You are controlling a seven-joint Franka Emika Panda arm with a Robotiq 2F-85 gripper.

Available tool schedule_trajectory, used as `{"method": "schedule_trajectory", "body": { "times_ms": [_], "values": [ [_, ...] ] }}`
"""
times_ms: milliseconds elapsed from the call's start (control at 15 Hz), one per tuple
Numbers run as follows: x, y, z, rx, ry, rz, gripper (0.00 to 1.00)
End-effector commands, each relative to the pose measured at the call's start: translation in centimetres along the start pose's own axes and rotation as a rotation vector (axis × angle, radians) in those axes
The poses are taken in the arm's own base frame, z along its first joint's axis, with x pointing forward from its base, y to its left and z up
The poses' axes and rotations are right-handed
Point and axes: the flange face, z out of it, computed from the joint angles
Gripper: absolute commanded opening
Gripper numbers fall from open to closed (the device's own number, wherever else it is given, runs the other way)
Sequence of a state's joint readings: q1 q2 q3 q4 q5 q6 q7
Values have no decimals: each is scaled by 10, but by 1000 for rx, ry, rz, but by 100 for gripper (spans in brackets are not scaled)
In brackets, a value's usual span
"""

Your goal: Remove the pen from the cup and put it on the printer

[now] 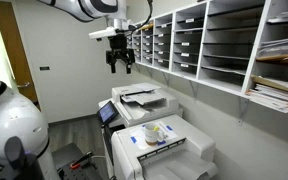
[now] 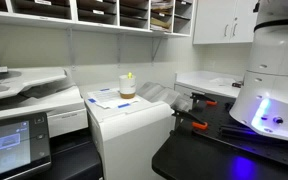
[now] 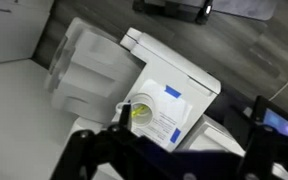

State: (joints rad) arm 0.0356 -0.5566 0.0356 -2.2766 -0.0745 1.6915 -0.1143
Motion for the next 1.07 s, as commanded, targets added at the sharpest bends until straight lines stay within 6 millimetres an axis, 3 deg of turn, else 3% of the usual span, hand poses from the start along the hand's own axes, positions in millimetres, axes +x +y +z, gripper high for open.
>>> {"method": "schedule_trajectory", "body": {
  "times_ms": [0,200,400,600,867,1000],
  "values": [
    [0,0,0,0,-1,0,100],
    [0,0,0,0,-1,0,100],
    [21,4,21,-81,-84,-168,100],
    [55,15,73,-82,-170,-317,100],
    [100,34,158,-53,-282,-521,100],
    [112,34,183,-55,-376,-601,100]
  ]
}}
